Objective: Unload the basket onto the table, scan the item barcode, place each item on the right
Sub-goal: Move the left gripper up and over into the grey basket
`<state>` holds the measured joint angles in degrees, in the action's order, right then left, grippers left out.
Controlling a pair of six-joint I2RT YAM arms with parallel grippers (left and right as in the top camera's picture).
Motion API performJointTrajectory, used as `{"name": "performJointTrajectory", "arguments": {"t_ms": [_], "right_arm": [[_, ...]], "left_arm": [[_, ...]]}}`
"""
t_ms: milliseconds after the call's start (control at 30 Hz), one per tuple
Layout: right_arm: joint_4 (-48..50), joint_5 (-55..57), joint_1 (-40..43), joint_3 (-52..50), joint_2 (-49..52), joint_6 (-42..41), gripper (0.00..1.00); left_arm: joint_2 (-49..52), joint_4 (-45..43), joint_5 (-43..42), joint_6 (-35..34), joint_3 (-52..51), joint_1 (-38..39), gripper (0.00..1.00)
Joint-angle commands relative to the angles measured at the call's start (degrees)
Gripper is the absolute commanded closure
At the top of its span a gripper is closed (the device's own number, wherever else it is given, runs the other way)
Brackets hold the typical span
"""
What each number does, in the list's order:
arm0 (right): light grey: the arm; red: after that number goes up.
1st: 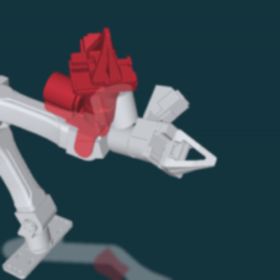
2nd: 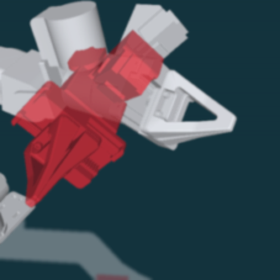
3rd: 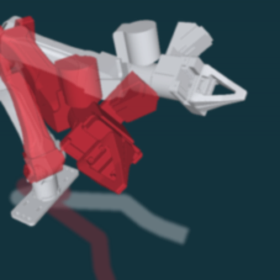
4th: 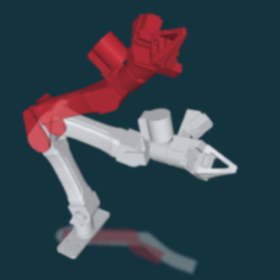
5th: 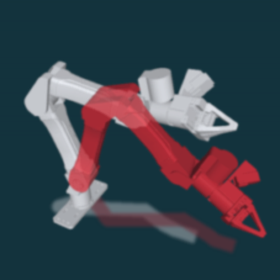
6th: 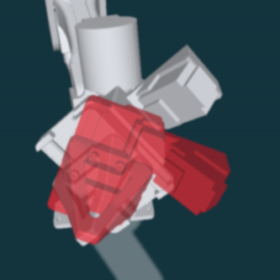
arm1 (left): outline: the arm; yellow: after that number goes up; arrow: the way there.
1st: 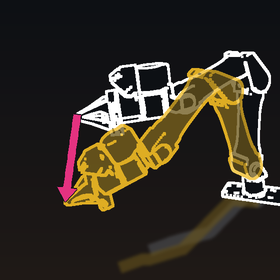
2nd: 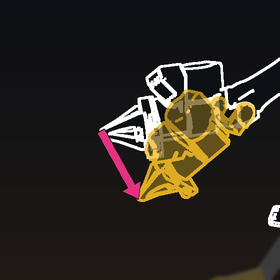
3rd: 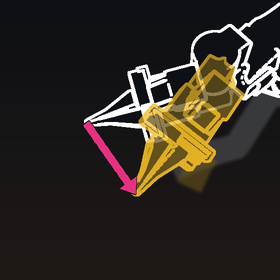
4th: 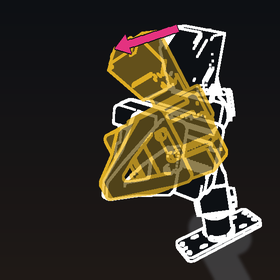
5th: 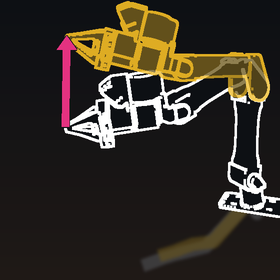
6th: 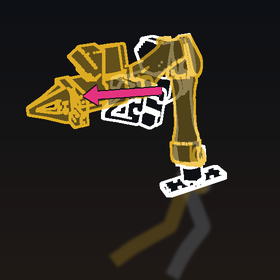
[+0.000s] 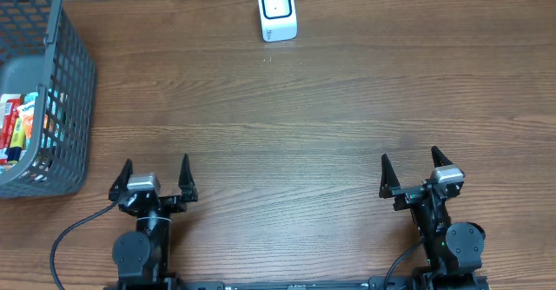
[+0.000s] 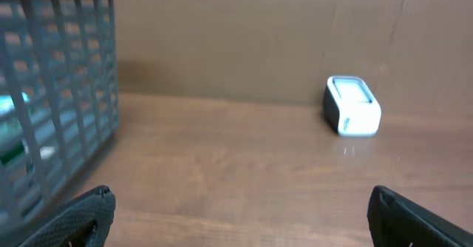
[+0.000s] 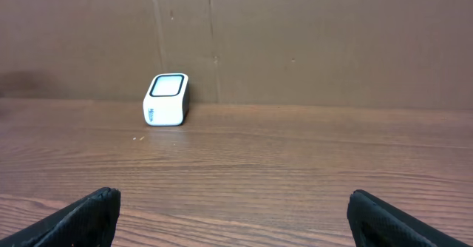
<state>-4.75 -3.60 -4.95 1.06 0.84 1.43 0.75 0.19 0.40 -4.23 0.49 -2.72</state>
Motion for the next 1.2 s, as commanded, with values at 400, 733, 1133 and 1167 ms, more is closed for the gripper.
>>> {"name": "performJointTrajectory", "arguments": {"t_ms": [400, 733, 1133, 1167], "right_arm": [[0.3, 0.5, 0.2, -0.6, -0.7, -0.4, 0.00], [0.3, 0.5, 0.2, -0.6, -0.7, -0.4, 0.00], [0.3, 0.5, 0.2, -0.6, -0.7, -0.4, 0.00], [0.3, 0.5, 0.2, -0.6, -0.7, -0.4, 0.00]], "left_arm": [[0.5, -27.9, -4.8, 13.8, 14.7, 0.1, 0.00], [13.3, -33.9, -4.9, 20.6, 40.2, 0.1, 0.01], [34.6, -30.3, -2.7, 26.1, 65.0, 0.1, 0.00], [36.8, -27.6, -1.9, 26.1, 67.8, 0.1, 0.00]]}}
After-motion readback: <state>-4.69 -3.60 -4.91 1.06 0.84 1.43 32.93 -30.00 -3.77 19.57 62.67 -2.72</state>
